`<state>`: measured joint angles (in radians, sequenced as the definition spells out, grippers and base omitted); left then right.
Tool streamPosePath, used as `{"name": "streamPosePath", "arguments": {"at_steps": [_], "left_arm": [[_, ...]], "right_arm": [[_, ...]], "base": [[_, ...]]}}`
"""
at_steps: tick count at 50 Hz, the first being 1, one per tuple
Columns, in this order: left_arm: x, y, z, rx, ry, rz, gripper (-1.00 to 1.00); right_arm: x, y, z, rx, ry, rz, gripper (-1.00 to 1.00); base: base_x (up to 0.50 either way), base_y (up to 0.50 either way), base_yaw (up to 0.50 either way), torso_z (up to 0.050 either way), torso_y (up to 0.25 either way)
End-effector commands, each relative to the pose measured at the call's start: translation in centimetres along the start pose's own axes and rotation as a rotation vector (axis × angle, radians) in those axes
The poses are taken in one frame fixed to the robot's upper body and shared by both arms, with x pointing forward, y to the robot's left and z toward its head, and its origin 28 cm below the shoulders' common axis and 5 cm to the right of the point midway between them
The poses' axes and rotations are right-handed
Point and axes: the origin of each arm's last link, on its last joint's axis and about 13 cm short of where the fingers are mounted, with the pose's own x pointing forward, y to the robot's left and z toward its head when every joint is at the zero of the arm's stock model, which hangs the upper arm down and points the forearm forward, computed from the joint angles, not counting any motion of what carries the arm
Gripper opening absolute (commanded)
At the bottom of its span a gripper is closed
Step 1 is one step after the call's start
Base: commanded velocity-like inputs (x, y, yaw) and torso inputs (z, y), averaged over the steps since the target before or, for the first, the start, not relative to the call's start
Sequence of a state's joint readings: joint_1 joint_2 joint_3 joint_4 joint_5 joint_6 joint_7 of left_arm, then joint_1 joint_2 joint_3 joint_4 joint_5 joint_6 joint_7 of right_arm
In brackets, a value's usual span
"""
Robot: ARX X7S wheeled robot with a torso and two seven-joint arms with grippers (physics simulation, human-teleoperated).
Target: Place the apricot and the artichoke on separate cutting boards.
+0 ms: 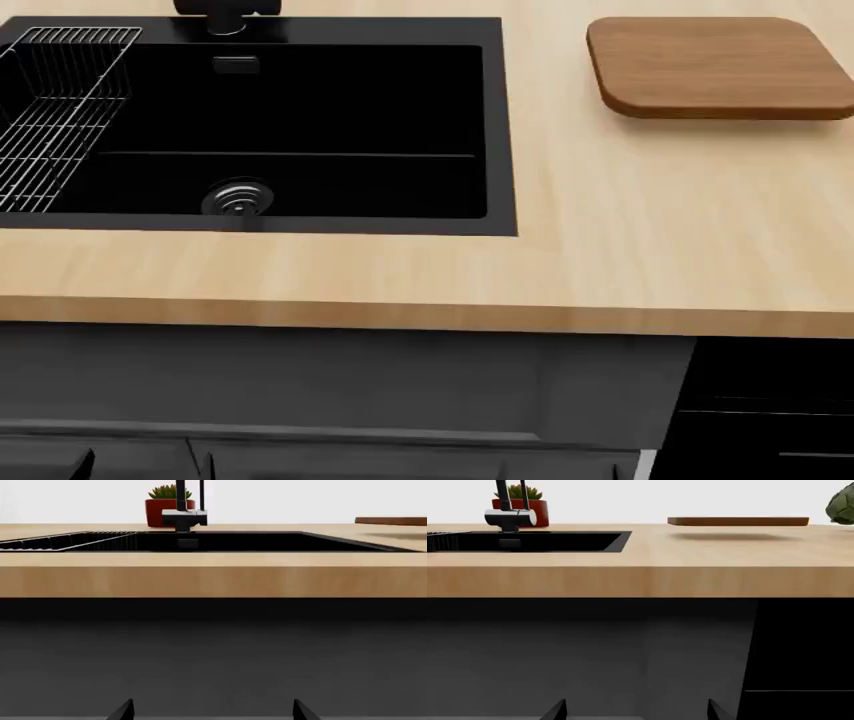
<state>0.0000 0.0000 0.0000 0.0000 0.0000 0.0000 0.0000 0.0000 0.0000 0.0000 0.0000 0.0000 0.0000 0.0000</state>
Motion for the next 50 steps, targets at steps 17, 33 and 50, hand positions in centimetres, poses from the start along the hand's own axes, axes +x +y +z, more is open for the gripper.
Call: {"name": "streamPosePath", "arguments": {"at_steps": [17,33,50], "left_arm": [[0.05,0.13,0.05,-0.017,0.002,0.014,1.00],[0.08,0.15,0.06,-0.005,0.010,0.020,1.00],[0.10,0.11,0.10,-0.002,0.008,0.022,1.00]], "right_arm": [[-0.01,-0.01,-0.01,0.002,-0.009,-0.004,1.00],[0.02,0.09,0.09,-0.010,0.000,-0.002,1.00],[0.17,0.02,-0.09,-0.003,-0.011,-0.011,1.00]], "base": [[0.00,0.00,0.00,0.000,0.000],[0.00,0.00,0.00,0.000,0.000],[0.00,-0.43,0.00,0.000,0.000]]}}
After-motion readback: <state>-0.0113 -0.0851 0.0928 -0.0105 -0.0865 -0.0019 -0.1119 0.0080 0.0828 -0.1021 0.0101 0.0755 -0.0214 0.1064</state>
